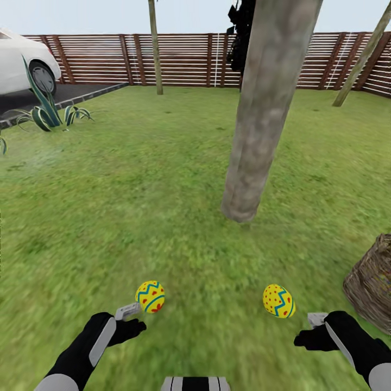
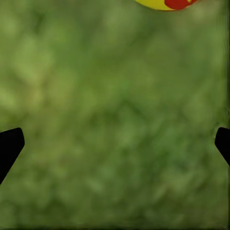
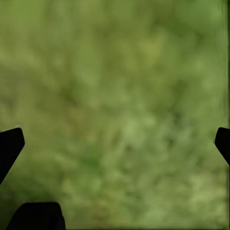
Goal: Take the three Easter eggs out of the wicker basket on the lawn in the garden, then place them on the lawn next to a single tree (choose any tree) so that all three eggs are next to the same tree and none are left in the basket.
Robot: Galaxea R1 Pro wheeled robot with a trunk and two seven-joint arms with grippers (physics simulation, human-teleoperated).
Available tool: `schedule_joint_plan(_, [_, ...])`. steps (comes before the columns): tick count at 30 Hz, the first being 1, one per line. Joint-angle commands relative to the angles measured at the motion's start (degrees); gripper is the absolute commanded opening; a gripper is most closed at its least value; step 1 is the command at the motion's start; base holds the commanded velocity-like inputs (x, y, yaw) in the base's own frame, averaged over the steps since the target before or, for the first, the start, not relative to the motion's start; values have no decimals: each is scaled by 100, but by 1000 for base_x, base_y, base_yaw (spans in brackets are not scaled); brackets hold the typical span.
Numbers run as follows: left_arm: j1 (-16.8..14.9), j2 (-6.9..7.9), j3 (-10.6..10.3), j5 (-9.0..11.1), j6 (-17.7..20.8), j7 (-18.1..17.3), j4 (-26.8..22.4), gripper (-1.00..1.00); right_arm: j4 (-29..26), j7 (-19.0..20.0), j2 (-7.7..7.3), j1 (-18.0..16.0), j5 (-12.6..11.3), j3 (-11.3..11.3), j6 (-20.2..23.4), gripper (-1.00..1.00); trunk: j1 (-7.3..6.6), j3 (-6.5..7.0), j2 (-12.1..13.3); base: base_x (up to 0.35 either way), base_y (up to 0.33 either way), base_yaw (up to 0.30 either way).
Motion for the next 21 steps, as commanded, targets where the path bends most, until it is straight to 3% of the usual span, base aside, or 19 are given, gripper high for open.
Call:
schedule_joint_plan(1, [1, 0, -5, 61, 19, 57, -10, 100, -5, -8, -8, -2, -34, 31, 24, 100, -5, 18, -1, -66, -35, 0])
schedule_joint_plan(7, [0, -200, -13, 39, 18, 59, 49, 100, 3, -8, -8, -2, -27, 31, 25, 100, -21, 151, 7, -231, -123, 0])
schedule_joint_plan(10, [3, -212, -24, 35, -81, 60, 55, 100, 10, -10, -1, -2, -26, 35, 25, 100, -28, 218, 11, -241, -271, 0])
schedule_joint_plan(12, [1, -217, -37, 31, -761, 80, 308, 100, 12, -15, 1, -2, -26, 39, 22, 100, -34, 262, 14, -238, -283, 0])
schedule_joint_plan(13, [-1, -219, -41, 27, -831, 83, 359, 100, 12, -16, 1, -2, -26, 39, 19, 100, -36, 284, 15, -232, -284, 0])
schedule_joint_plan(17, [0, -209, -45, 18, -858, 61, 410, 100, 12, -16, 11, -2, -25, 40, 21, 100, -47, 373, 21, -217, -284, 0])
schedule_joint_plan(21, [-1, -204, -47, 10, -808, 30, 412, 100, 12, -119, 164, -2, -2, 56, 8, 100, -57, 461, 26, -104, -175, 0])
